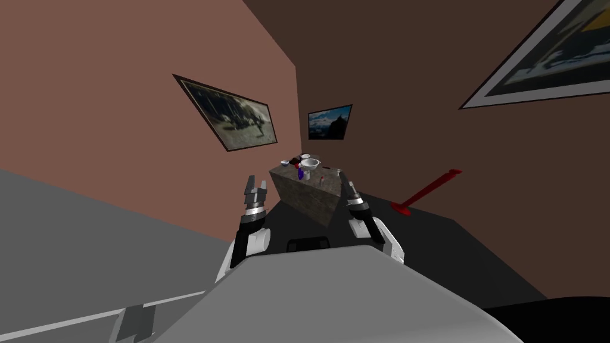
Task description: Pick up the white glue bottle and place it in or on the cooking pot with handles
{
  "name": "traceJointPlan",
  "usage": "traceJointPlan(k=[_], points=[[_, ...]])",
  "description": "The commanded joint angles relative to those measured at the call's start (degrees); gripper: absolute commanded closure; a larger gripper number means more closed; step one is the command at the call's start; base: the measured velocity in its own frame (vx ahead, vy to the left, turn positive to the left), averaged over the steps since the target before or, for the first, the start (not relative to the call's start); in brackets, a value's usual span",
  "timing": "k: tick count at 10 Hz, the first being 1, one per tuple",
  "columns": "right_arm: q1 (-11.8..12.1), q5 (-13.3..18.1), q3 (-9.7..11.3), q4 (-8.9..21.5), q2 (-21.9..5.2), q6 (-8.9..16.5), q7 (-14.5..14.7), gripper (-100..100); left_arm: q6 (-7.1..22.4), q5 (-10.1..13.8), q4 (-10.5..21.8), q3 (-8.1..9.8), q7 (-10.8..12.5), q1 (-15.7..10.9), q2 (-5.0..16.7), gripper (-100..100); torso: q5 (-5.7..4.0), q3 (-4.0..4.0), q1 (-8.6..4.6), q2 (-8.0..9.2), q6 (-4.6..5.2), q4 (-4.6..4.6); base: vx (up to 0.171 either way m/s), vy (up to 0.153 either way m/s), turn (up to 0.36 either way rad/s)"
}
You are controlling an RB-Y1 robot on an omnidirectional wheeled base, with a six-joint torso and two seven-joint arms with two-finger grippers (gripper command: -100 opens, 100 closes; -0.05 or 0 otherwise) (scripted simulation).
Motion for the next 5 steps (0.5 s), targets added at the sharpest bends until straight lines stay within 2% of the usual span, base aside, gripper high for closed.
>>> traceJointPlan(k=[1,2,5], points=[[-0.7,0.8,0.4,1.9,-0.3,0.5,1.4,-100,0.0,0.0,0.0,0.0,0.0,0.0,0.0,0,0.0,0.0,0.0,0.0,0.0,0.0,-0.016,0.058,-0.052],[-1.3,1.5,0.7,3.5,-0.6,1.1,2.5,-100,0.0,0.0,0.0,0.0,0.0,0.0,0.0,0,-0.02,-0.04,-0.09,-0.07,0.01,-0.02,-0.028,0.083,-0.079],[-2.9,3.6,1.3,8.1,-1.3,3.0,5.7,-100,0.0,0.0,0.0,0.0,0.0,0.0,0.0,0,0.03,0.01,0.18,0.01,0.01,0.0,-0.045,0.134,-0.084]])
